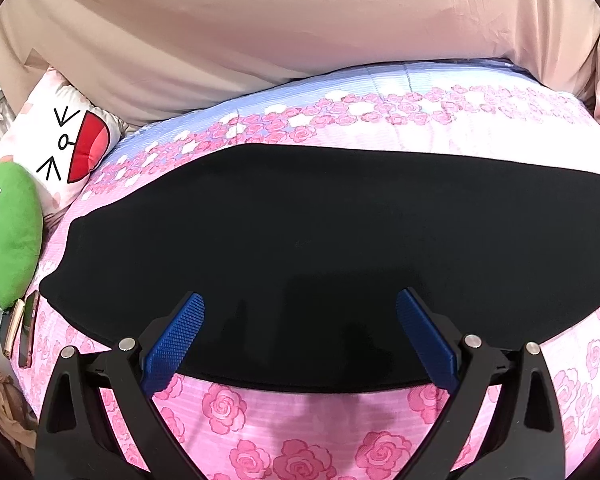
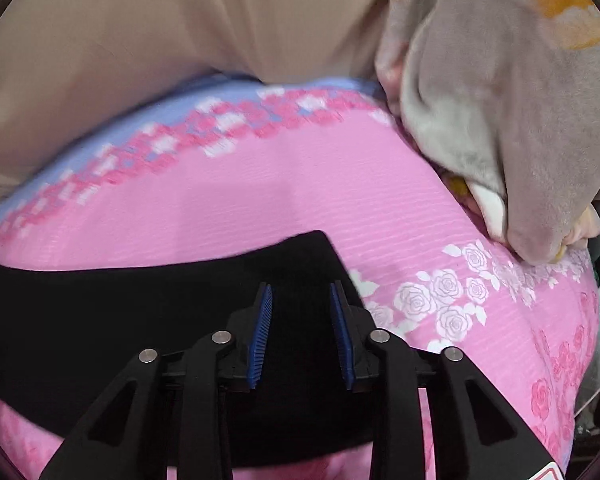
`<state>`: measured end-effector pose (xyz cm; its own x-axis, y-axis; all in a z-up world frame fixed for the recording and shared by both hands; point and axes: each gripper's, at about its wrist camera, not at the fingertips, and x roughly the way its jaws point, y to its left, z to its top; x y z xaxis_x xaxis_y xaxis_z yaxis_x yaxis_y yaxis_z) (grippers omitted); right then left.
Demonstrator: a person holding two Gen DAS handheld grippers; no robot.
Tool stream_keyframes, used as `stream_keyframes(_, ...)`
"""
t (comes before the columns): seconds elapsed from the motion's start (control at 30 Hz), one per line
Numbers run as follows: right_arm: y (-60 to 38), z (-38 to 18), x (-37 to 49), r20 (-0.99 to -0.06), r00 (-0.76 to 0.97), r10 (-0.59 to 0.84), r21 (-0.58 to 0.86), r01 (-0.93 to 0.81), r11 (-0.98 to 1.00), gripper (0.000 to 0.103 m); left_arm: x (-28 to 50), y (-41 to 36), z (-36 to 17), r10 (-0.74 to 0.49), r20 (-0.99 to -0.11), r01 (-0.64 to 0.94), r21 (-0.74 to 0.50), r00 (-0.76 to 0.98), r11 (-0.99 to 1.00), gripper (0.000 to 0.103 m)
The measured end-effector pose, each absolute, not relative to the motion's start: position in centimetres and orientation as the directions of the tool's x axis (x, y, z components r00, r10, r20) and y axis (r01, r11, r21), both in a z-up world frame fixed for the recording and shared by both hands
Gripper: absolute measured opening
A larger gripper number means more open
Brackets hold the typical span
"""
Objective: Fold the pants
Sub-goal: 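Grasp the black pants leg end with the right tool and lift it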
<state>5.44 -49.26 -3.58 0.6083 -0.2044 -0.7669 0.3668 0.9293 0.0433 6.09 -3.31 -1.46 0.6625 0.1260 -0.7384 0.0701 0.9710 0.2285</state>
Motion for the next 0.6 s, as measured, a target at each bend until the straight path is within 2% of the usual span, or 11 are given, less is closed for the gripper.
stream_keyframes(0.1, -48.8, -2.4, 5.0, -0.739, 0.651, -0.176, 0.099, 0.363, 0.927, 0.018, 6.2, -2.9, -1.5, 0.139, -0.735, 0.064, 0.241, 0.664, 0.968, 0.095)
stream_keyframes(0.17, -47.6, -2.0, 5.2, -0.723, 0.669, -0.174, 0.081, 0.332, 0.94, 0.018, 6.4, -2.7, -1.5, 0.141, -0.736, 0.059, 0.238, 0.662, 0.969, 0.095)
stream_keyframes(0.23, -47.3, -3.3, 6.5, -0.762, 0.613, -0.209, 0.014, 0.339, 0.941, 0.018, 6.7, -2.6, -1.7, 0.139, -0.741, 0.056, 0.231, 0.657, 0.971, 0.095)
stream_keyframes(0.33, -47.7, -3.4, 6.2, -0.768, 0.605, -0.209, 0.037, 0.368, 0.929, 0.019, 6.7, -2.4, -1.8, 0.142, -0.742, 0.052, 0.232, 0.655, 0.971, 0.095)
stream_keyframes(0.4, -47.1, -2.0, 4.6, -0.737, 0.641, -0.214, 0.062, 0.38, 0.923, 0.024, 6.6, -2.2, -1.8, 0.14, -0.742, 0.053, 0.23, 0.656, 0.972, 0.095)
stream_keyframes(0.6, -45.3, -0.5, -1.3, -0.689, 0.685, -0.236, 0.083, 0.399, 0.913, 0.053, 6.8, -1.5, -1.7, 0.128, -0.745, 0.046, 0.208, 0.655, 0.977, 0.095)
